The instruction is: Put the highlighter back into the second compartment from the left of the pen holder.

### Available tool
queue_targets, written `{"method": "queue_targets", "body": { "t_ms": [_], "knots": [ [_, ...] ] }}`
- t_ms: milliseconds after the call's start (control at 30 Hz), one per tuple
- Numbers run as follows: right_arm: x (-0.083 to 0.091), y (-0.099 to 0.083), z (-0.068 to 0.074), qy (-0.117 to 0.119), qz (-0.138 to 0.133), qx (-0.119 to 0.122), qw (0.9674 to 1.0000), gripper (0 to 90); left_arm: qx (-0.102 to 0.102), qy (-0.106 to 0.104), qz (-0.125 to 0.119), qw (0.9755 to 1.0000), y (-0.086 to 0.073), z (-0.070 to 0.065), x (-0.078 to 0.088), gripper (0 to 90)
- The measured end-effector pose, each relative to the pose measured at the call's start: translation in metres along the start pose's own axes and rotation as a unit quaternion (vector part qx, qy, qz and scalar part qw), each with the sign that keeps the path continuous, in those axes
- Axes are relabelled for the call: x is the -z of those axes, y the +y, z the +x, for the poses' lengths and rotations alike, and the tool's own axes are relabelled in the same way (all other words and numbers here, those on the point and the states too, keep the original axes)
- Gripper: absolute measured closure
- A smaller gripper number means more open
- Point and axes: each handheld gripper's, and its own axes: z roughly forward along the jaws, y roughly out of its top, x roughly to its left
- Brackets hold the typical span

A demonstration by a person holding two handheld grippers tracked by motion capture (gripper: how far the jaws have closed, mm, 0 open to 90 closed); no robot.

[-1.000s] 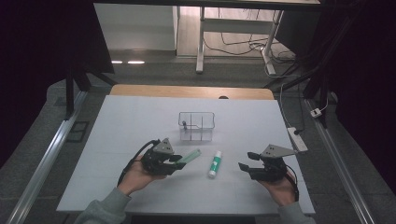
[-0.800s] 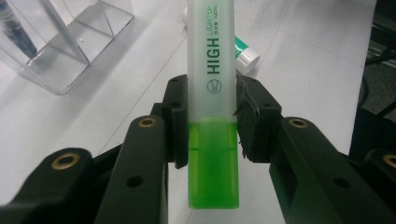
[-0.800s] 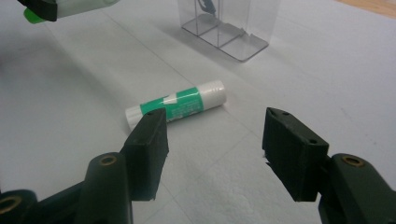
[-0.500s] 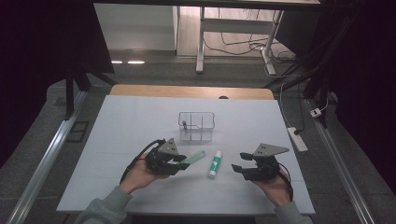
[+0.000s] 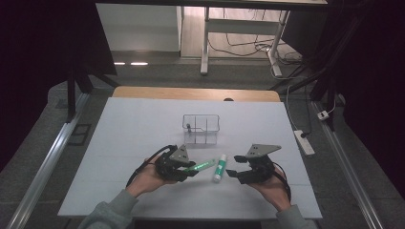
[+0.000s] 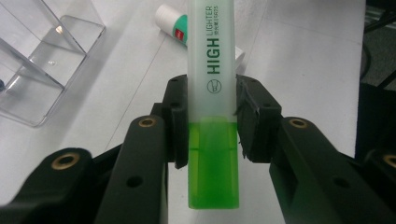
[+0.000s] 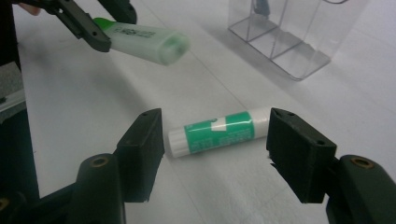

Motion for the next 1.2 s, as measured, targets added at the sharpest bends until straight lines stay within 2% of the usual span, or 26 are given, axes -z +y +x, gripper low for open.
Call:
{"method": "queue_targets", "body": {
  "t_ms": [333,567,633,800,967,1200],
  "knots": [
    [-0.014,0.013,0.009,0.015,0.028,0.031,0.999,35.2,-0.025,0.006,0.031,0.9992,0.003,-0.004,-0.015,65.9],
    [-0.025,0.022,0.017,0.025,0.052,0.055,0.9968,35.0,-0.036,0.0,0.041,0.9985,0.005,-0.007,-0.022,65.9],
    [-0.029,0.025,0.02,0.028,0.06,0.068,0.9955,34.5,-0.041,0.001,0.042,0.9983,0.006,-0.009,-0.022,65.9],
    [-0.037,0.031,0.026,0.029,0.079,0.098,0.9916,33.0,-0.043,-0.006,0.044,0.9981,0.006,-0.01,-0.025,65.9],
    [-0.043,0.034,0.031,0.027,0.1,0.125,0.9867,35.2,-0.048,-0.009,0.045,0.9978,0.007,-0.012,-0.026,65.9],
    [-0.053,0.036,0.038,0.037,0.134,0.166,0.9763,43.2,-0.054,-0.015,0.044,0.9974,0.008,-0.015,-0.026,65.9]
  ]
}}
